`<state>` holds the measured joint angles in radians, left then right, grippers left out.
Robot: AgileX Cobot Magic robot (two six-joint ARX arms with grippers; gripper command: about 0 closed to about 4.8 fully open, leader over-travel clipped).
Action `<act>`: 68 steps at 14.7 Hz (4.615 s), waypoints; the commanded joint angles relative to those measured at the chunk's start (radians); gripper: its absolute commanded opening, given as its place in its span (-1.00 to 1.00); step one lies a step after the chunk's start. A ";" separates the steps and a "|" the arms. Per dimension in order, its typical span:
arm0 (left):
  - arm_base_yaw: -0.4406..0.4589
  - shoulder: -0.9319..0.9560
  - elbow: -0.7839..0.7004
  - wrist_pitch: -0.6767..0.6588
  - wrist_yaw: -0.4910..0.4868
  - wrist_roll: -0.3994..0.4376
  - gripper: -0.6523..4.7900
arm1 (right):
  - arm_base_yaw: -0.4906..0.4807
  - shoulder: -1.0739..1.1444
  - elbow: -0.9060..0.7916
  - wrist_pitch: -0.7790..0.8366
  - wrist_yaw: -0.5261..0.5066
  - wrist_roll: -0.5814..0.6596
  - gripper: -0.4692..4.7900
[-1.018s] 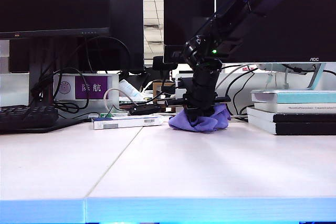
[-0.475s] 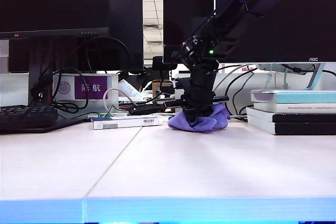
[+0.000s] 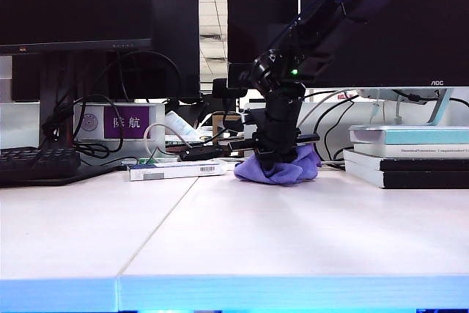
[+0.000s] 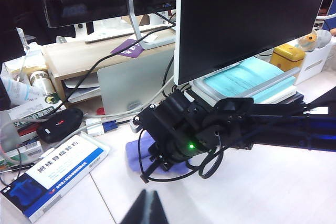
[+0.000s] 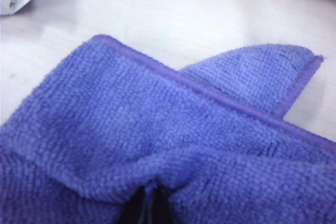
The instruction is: Wipe the table from front to back using the rag.
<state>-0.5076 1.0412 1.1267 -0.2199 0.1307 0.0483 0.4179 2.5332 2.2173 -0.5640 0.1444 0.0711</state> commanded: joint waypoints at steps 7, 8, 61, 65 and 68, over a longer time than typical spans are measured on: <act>-0.001 -0.006 0.006 0.051 0.005 -0.004 -0.78 | 0.013 0.009 -0.025 -0.357 -0.031 0.004 -0.84; -0.001 -0.006 0.006 0.051 0.004 -0.004 -0.78 | 0.015 0.009 -0.024 -0.398 -0.031 0.004 -0.84; -0.001 -0.011 0.006 0.009 0.013 -0.030 -0.78 | 0.320 -1.119 -1.325 0.095 0.014 0.125 -0.86; -0.001 -0.011 0.006 0.009 0.013 -0.030 -0.78 | 0.317 -1.144 -1.141 -0.002 0.010 0.078 0.13; -0.001 -0.011 0.006 0.005 0.013 -0.030 -0.78 | 0.316 -1.181 -1.079 -0.069 0.014 0.077 -0.82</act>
<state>-0.5076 1.0336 1.1271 -0.2226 0.1390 0.0219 0.7338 1.3682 1.1206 -0.6346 0.1577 0.1474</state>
